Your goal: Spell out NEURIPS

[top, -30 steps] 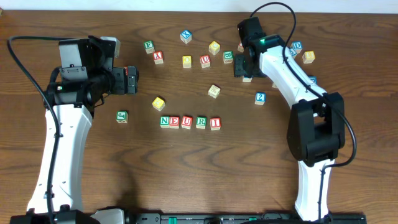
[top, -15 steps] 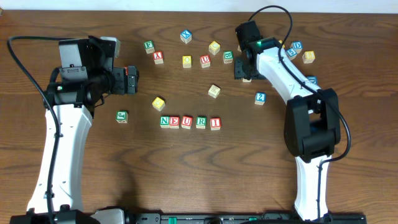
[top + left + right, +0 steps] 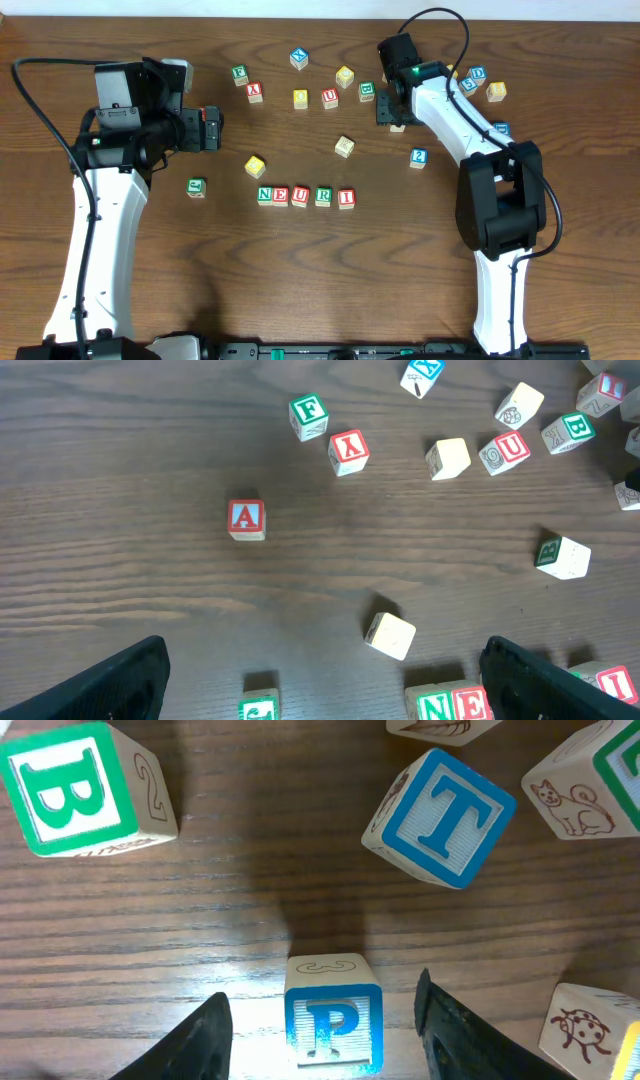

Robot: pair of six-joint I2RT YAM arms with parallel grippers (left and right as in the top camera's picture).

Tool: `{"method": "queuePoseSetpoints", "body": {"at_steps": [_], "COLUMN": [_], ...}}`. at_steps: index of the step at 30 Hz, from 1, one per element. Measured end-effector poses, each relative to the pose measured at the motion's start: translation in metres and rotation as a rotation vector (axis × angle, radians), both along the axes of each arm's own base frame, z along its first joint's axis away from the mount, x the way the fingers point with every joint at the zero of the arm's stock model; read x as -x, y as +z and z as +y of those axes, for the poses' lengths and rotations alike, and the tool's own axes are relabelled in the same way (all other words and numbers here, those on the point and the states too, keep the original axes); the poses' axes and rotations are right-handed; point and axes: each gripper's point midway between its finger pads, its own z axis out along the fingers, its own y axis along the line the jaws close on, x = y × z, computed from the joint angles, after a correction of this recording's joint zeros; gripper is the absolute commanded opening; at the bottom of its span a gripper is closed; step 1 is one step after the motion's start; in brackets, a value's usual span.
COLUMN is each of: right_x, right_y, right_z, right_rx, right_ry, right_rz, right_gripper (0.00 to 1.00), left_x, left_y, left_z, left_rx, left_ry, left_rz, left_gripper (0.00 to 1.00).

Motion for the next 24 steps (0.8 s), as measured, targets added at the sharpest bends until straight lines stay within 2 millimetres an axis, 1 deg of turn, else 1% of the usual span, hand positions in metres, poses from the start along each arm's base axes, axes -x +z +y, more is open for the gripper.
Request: {"method": "queuePoseSetpoints", "body": {"at_steps": [12, 24], "right_x": [-0.0025, -0.0025], "right_y": [0.0011, -0.0005], "right_z": [-0.0046, -0.0053], "right_rx": [0.021, 0.025], "right_ry": [-0.010, -0.011], "right_rz": [-0.012, -0.010], "right_gripper": [0.54, 0.53], "left_x": [0.0000, 0.0000], "left_y": [0.0000, 0.0000], "left_z": [0.0001, 0.0000], "left_rx": [0.000, 0.000], "left_ry": [0.000, 0.000], "left_rz": [0.000, 0.000], "left_gripper": [0.98, 0.98]}}
